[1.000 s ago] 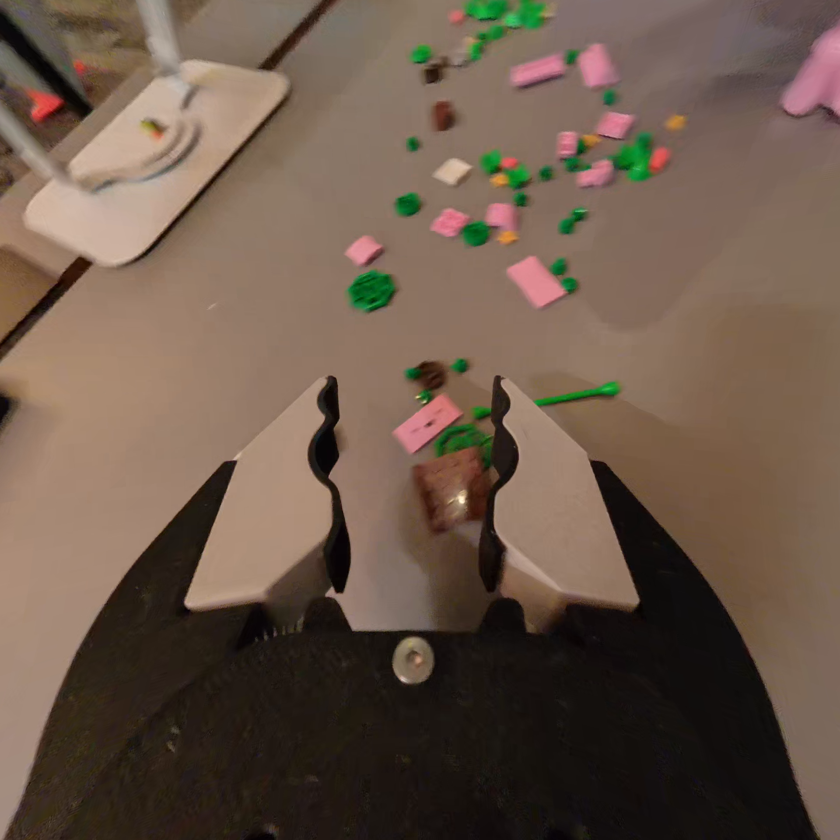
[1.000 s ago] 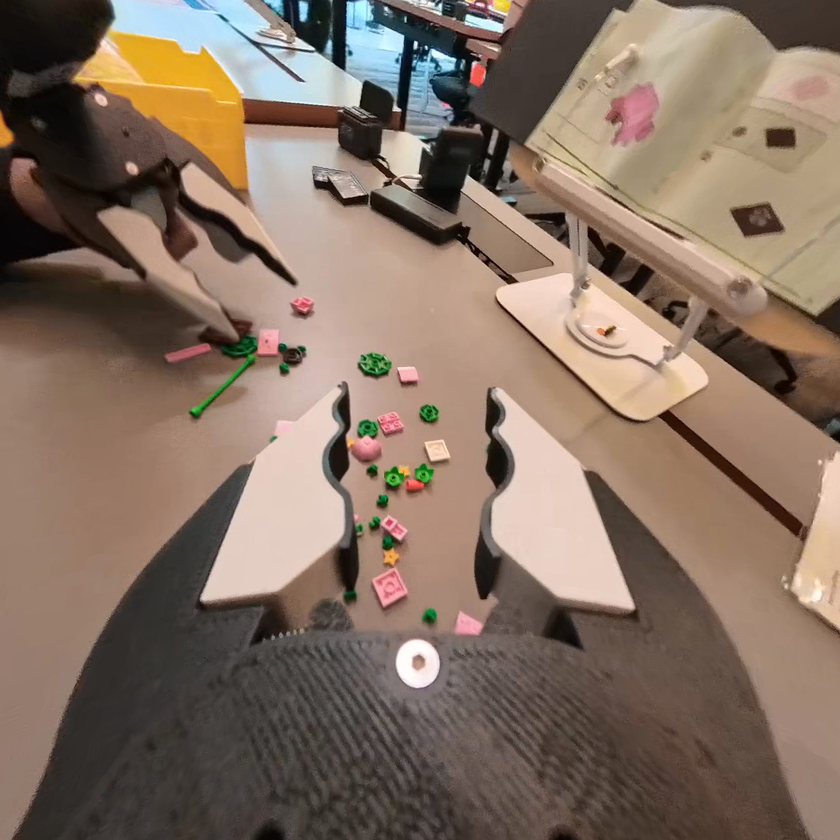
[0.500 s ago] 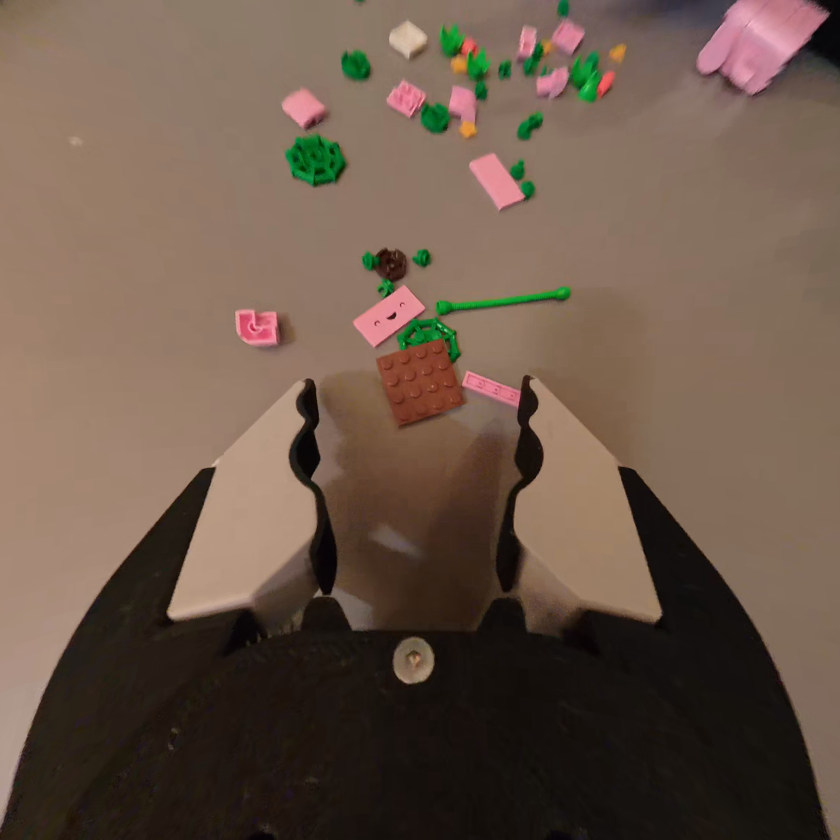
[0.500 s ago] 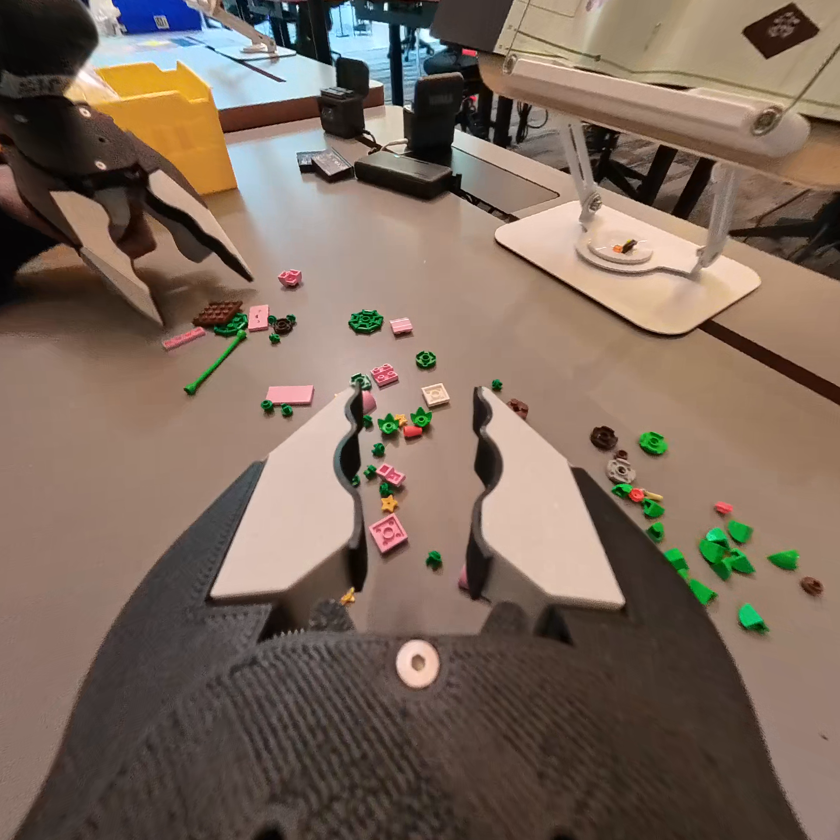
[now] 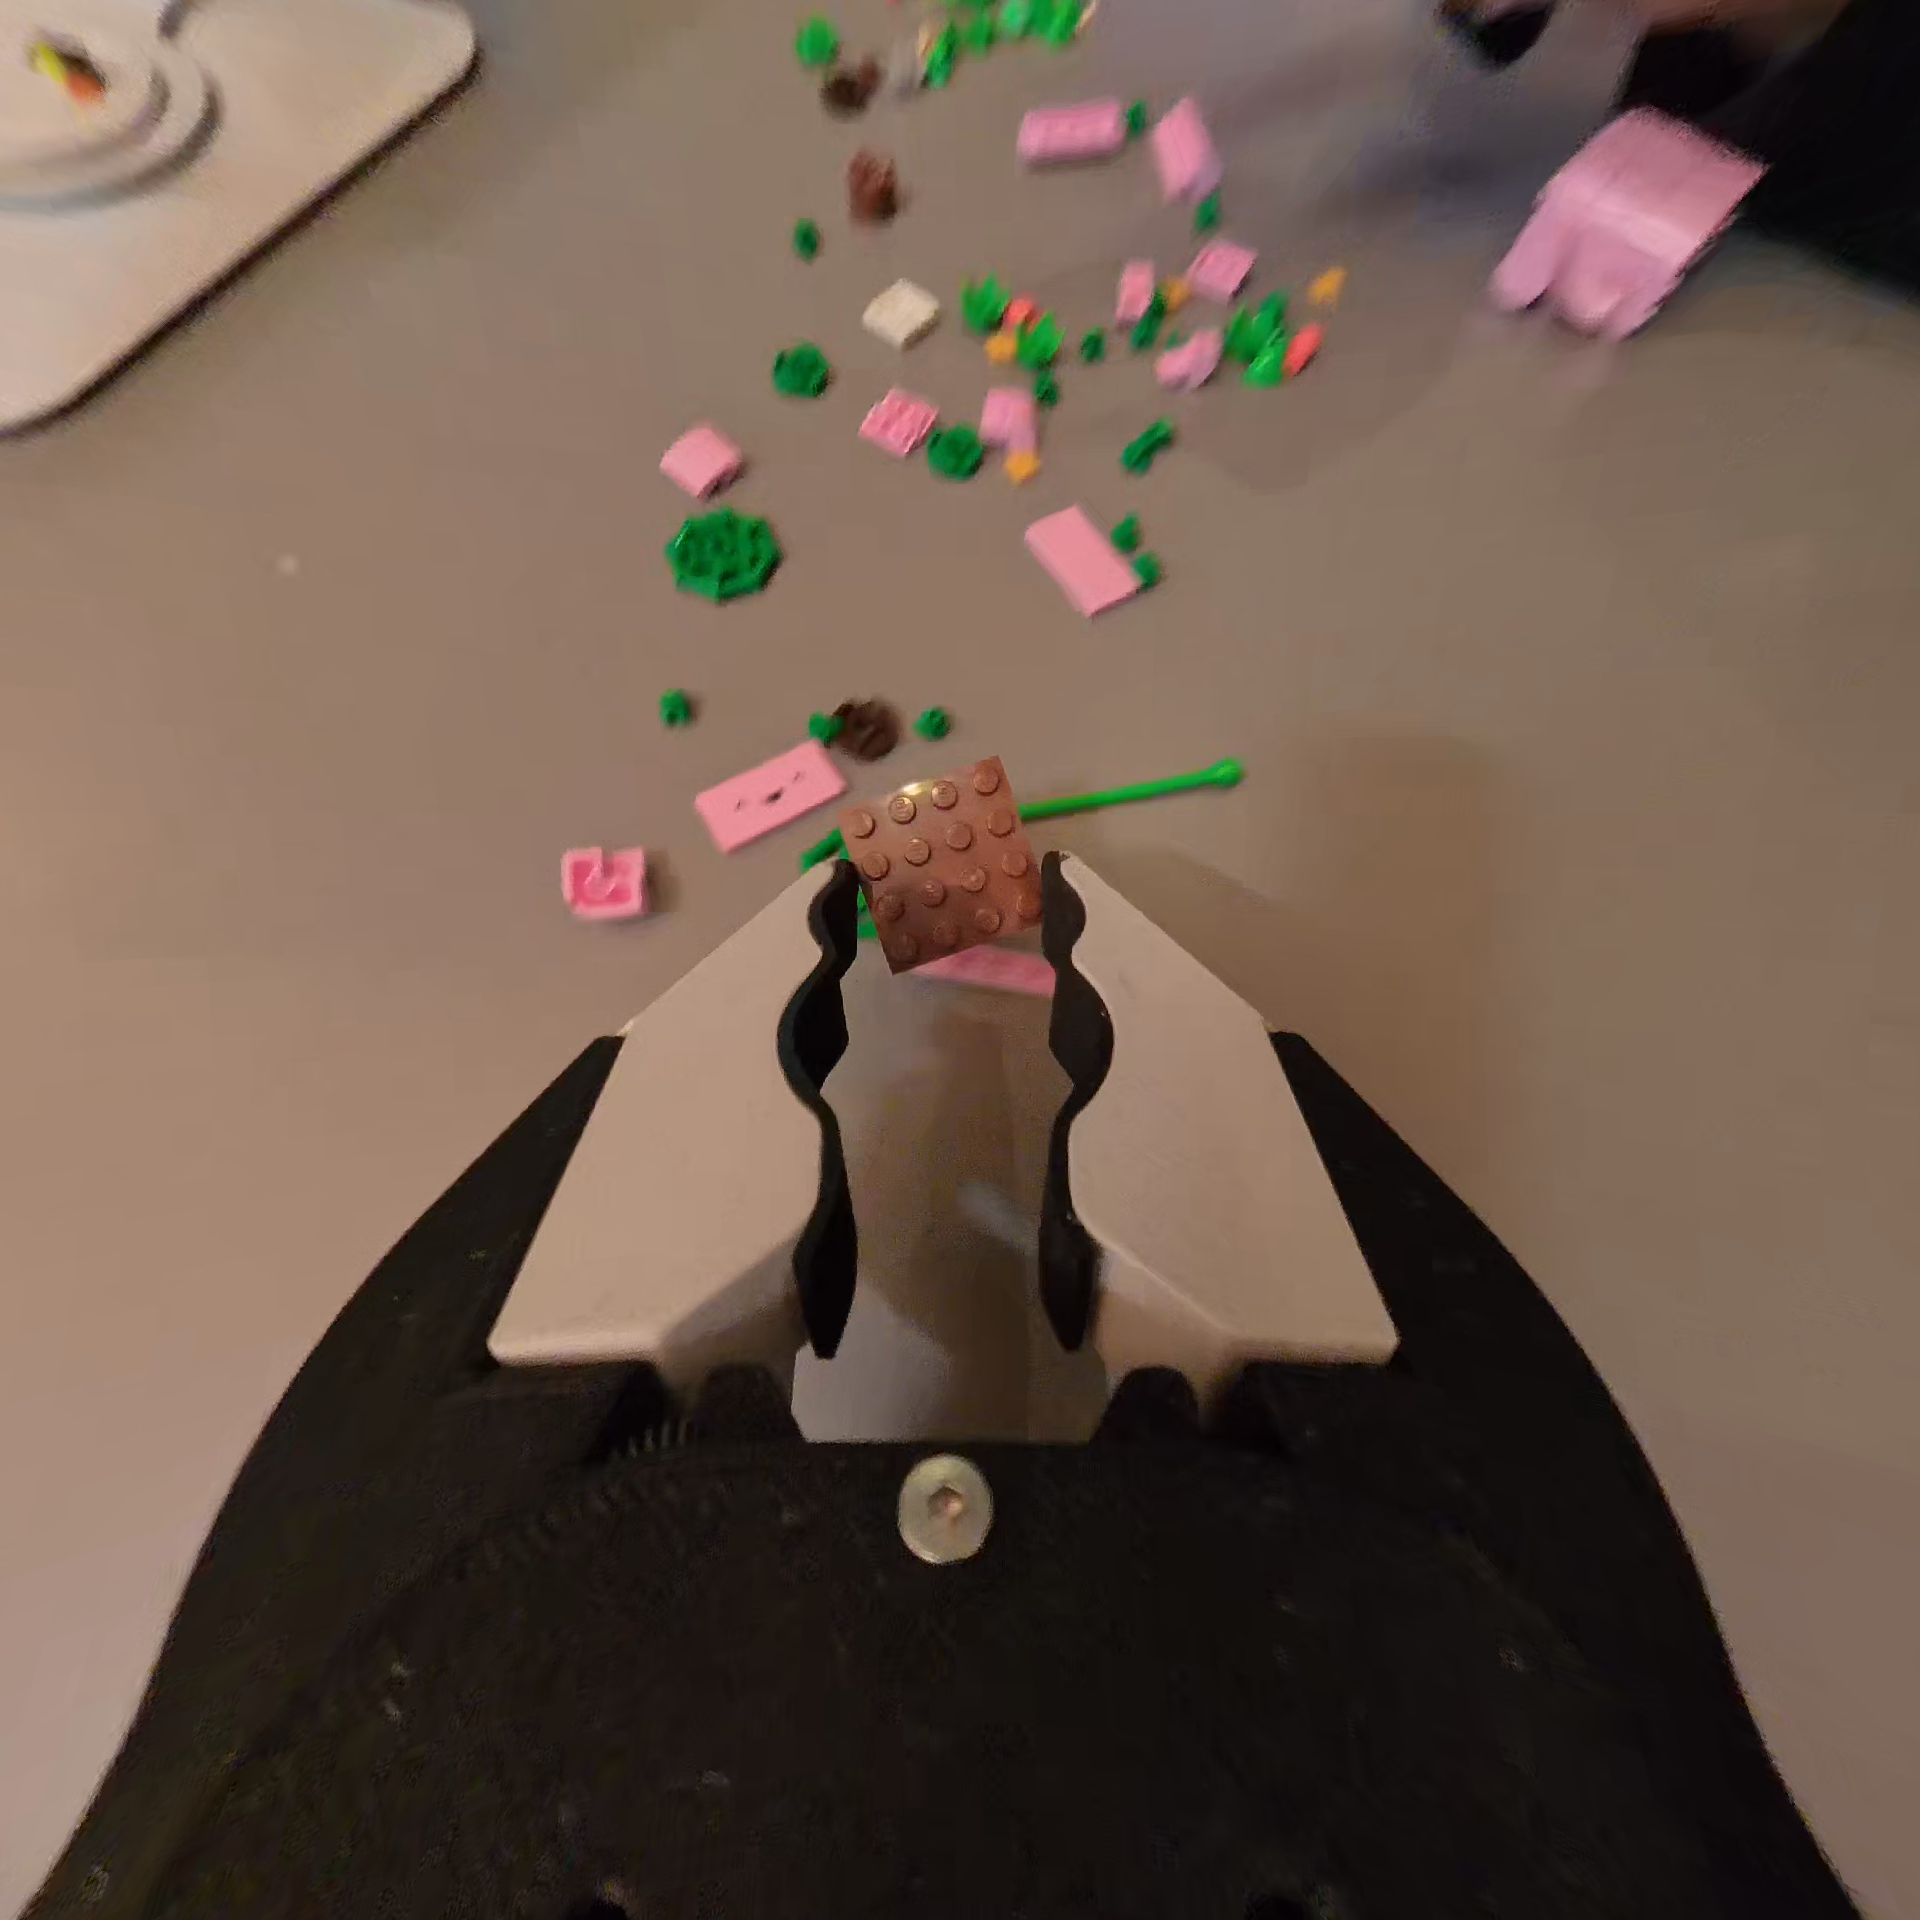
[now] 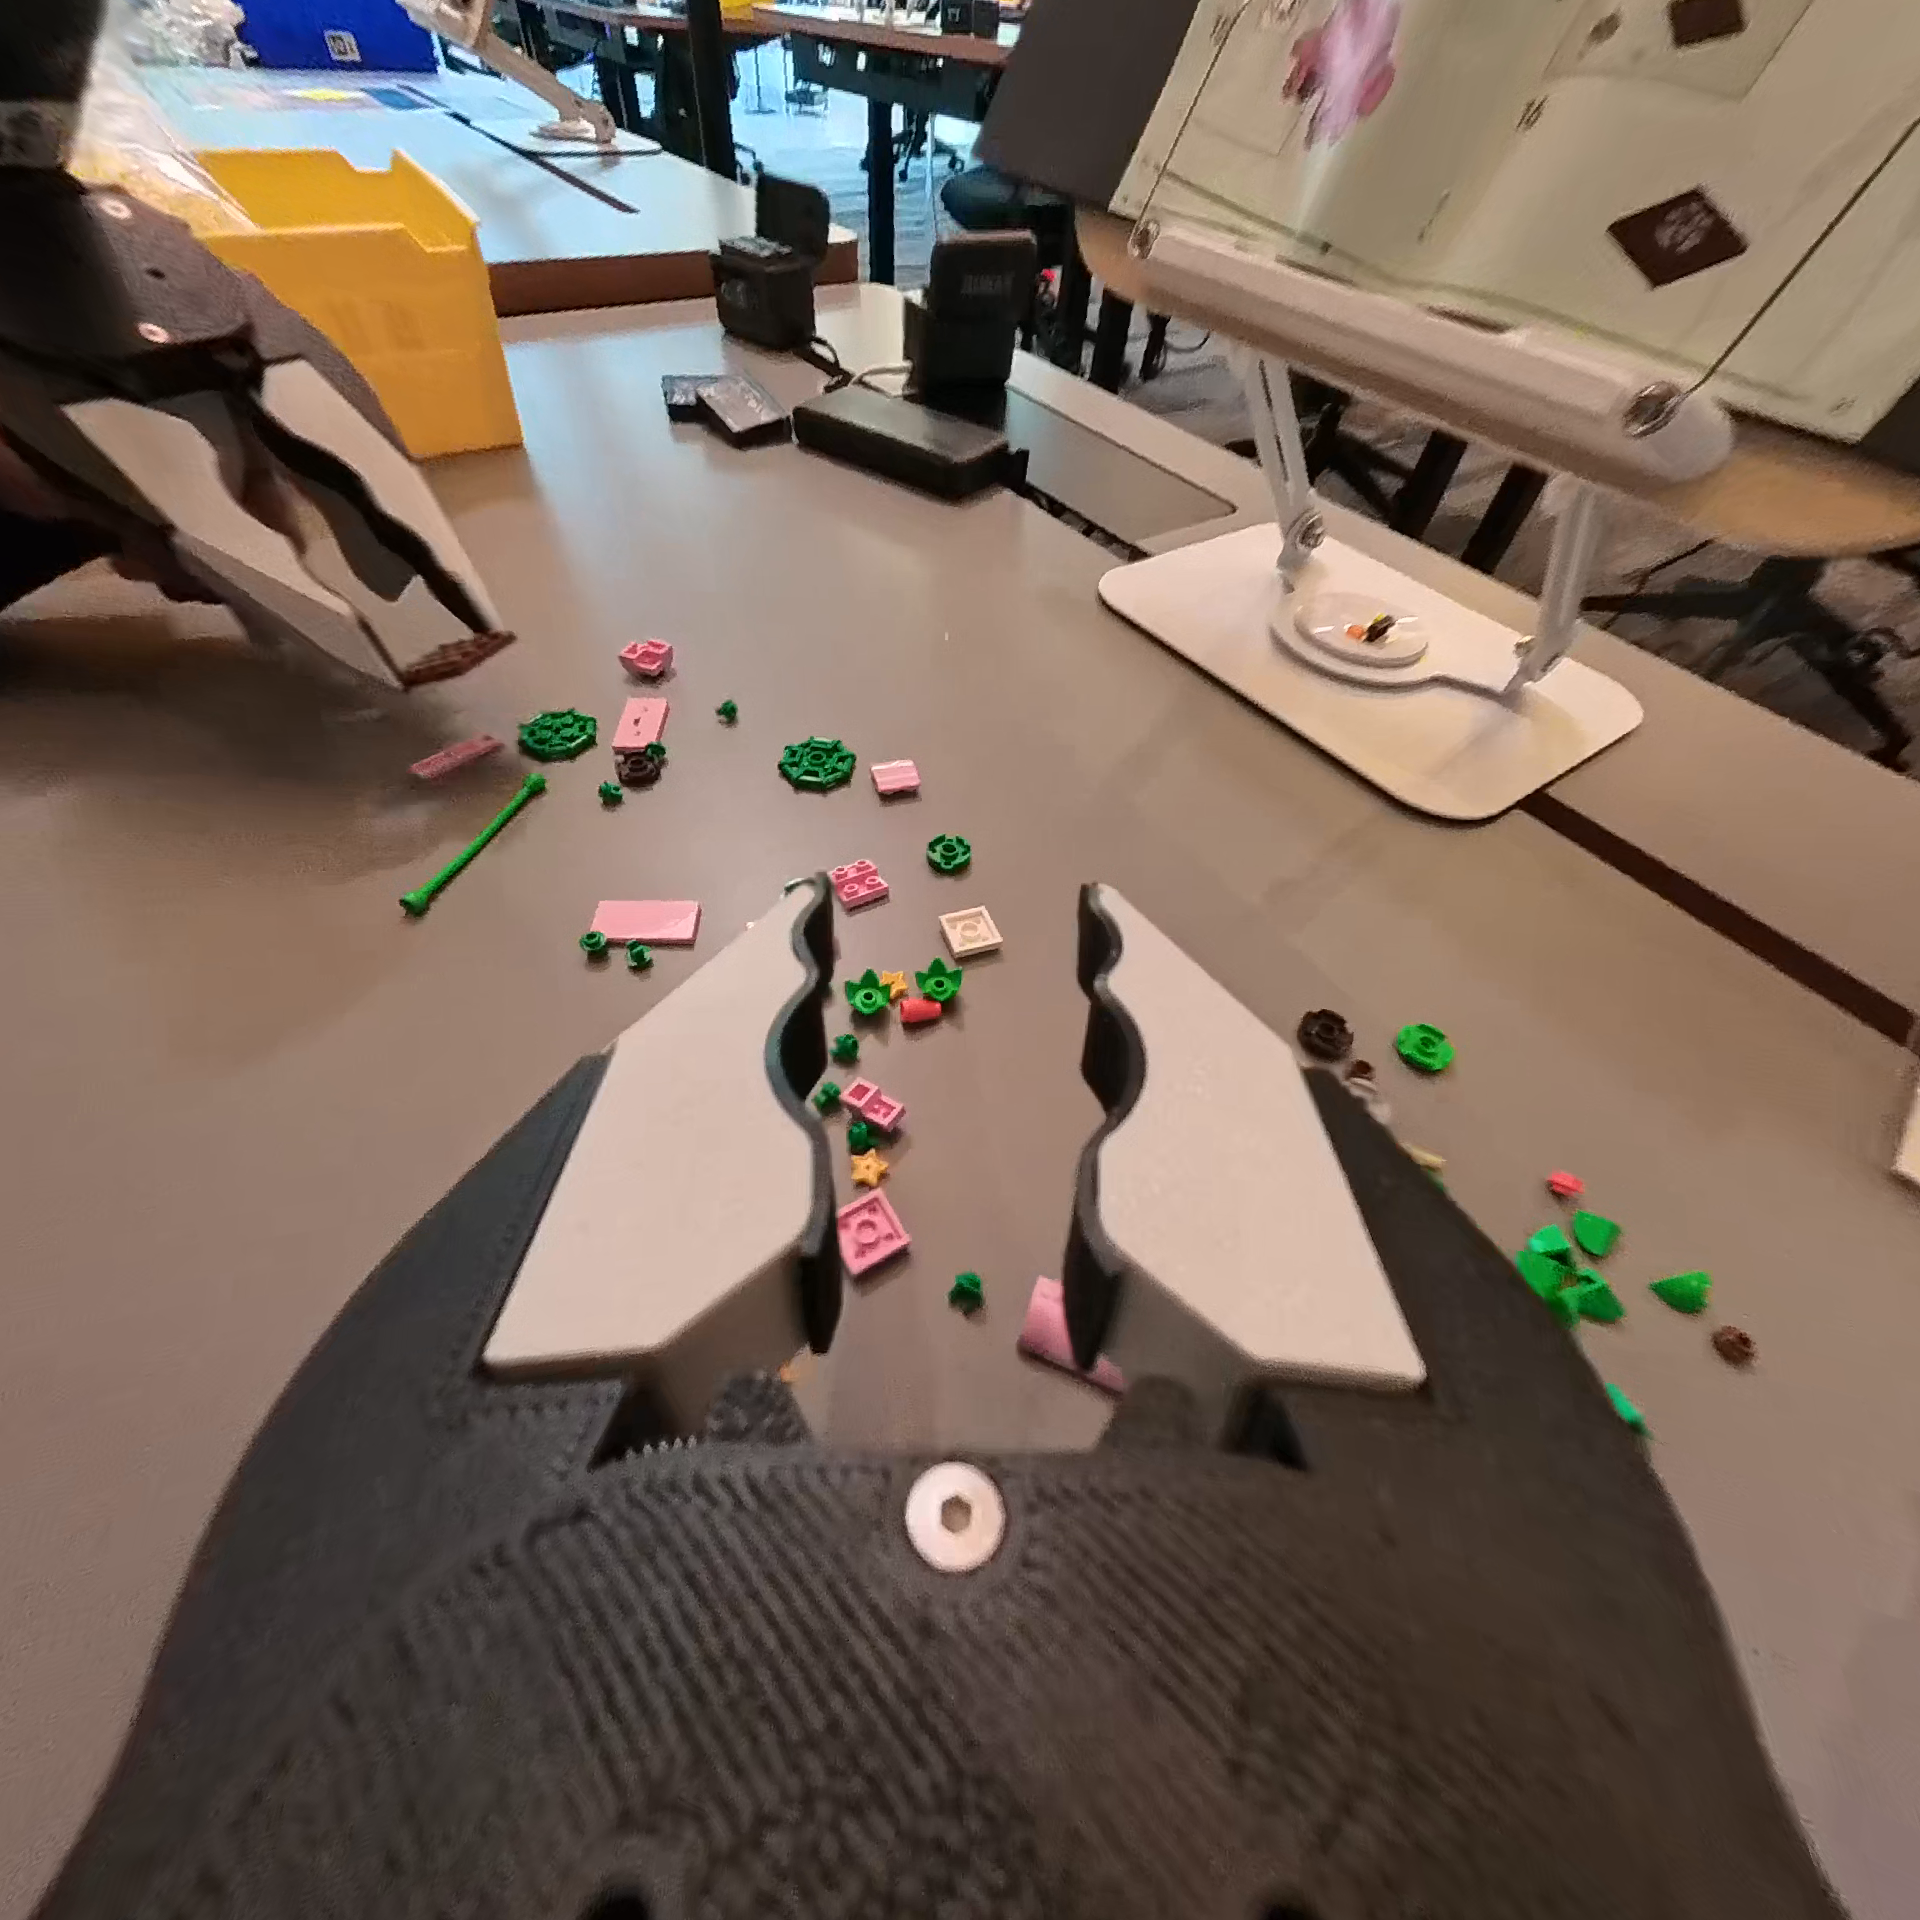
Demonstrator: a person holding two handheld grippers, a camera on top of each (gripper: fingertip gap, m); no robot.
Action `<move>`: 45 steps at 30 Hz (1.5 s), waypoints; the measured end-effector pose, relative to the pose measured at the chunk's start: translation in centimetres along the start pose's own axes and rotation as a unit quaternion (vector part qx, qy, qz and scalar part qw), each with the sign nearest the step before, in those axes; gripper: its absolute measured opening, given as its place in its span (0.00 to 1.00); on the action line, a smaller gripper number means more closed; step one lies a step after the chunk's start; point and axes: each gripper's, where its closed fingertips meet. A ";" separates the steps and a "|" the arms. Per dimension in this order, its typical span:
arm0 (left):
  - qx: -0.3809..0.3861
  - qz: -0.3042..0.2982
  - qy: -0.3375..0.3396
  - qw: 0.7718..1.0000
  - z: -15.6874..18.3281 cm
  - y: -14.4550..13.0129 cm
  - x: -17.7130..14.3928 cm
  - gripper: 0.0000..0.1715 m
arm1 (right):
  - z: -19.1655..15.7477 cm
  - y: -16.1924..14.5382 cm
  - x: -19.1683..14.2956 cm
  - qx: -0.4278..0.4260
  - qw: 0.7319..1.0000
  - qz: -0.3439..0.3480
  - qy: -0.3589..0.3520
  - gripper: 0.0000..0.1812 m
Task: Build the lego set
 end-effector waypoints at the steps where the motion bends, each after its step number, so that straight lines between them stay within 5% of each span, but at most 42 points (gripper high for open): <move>1: 0.004 0.015 -0.015 1.000 1.0 0.9 0.0 0.20 | 0.2 0.3 -0.2 -0.004 1.000 0.005 -0.006 0.25; 6: 0.079 -0.012 -0.111 0.991 9.1 2.0 4.3 0.20 | 0.9 1.5 -1.1 -0.009 0.999 0.023 -0.024 0.25; 10: 0.157 -0.067 -0.121 0.978 12.6 1.5 7.6 0.20 | 0.8 2.5 -1.5 0.001 0.999 0.042 -0.018 0.24; 22: 0.147 -0.062 -0.134 0.978 13.6 1.3 8.7 0.21 | 5.2 1.3 -3.4 0.012 0.992 0.007 -0.126 0.22; 45: 0.134 -0.059 -0.120 0.982 12.6 0.5 8.1 0.25 | 5.9 -3.5 -1.4 0.040 0.992 -0.049 -0.109 0.23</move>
Point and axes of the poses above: each gripper's, where its closed fingertips meet, x out along the fingers, y out of its top, z = x × y across the jaws, and after that the axes turned 6 degrees about z, right-handed
